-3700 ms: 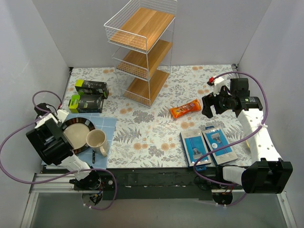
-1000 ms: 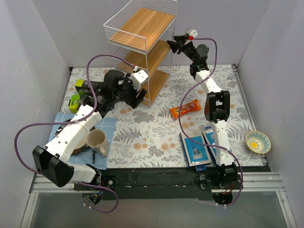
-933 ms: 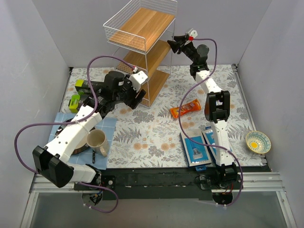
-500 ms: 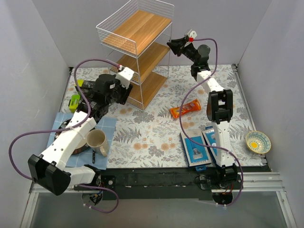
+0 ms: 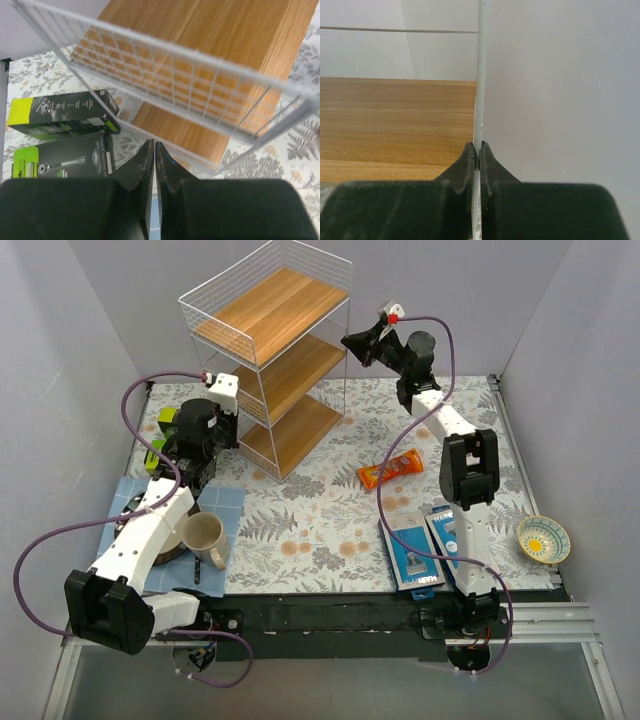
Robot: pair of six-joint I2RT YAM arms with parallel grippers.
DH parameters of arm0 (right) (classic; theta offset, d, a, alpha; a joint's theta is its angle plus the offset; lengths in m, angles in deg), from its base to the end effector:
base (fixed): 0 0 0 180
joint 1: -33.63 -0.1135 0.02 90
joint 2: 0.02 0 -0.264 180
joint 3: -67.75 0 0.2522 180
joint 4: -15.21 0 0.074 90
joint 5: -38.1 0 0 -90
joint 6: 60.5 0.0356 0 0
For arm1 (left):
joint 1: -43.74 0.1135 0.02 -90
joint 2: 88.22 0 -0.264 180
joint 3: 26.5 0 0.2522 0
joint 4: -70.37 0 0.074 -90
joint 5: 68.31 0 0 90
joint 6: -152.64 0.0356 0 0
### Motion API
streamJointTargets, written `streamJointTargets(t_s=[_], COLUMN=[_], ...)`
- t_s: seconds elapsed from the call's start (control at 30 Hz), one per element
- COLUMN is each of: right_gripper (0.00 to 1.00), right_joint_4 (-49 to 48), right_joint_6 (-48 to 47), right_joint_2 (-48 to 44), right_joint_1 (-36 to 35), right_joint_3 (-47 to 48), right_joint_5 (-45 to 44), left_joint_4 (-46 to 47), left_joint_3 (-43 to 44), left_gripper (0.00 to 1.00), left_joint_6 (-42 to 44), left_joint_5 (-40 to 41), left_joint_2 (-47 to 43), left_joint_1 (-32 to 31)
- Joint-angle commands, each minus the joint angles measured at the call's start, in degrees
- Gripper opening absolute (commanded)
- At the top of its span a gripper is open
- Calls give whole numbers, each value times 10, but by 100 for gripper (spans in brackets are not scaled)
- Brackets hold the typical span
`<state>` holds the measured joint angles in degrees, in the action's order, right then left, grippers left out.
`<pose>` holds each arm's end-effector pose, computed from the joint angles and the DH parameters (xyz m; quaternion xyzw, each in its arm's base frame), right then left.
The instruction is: Place and organize the shaving razors onto the shelf
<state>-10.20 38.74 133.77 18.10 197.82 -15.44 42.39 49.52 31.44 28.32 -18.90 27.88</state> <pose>0.5240 0.1676 0.3256 -0.2877 0.5182 0.3401 0.7300 0.2696 -0.0723 0.3502 -0.1423 0.8124 -0.1812 0.5357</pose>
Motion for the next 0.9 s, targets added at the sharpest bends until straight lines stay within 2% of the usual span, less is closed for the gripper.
streamJointTargets(t_s=[0.0,0.2,0.47,0.87], right_gripper=[1,1,1,1], right_joint_4=[-21,10,57,93], right_joint_6=[-18,-43,-80,-118], right_joint_2=[-117,-190,-266,-374], right_joint_1=[-15,-1,19,80], right_joint_3=[-55,-127,-208,-307], right_joint_5=[7,-34,-110,-134], left_joint_4=[98,171,239,283], left_joint_3=[-4,3,24,114], left_gripper=[4,3,4,6], left_joint_6=[-60,-84,-120,-137], left_joint_5=[-7,-29,-105,-113], left_joint_2=[9,50,118,240], left_joint_1=[4,4,0,-67])
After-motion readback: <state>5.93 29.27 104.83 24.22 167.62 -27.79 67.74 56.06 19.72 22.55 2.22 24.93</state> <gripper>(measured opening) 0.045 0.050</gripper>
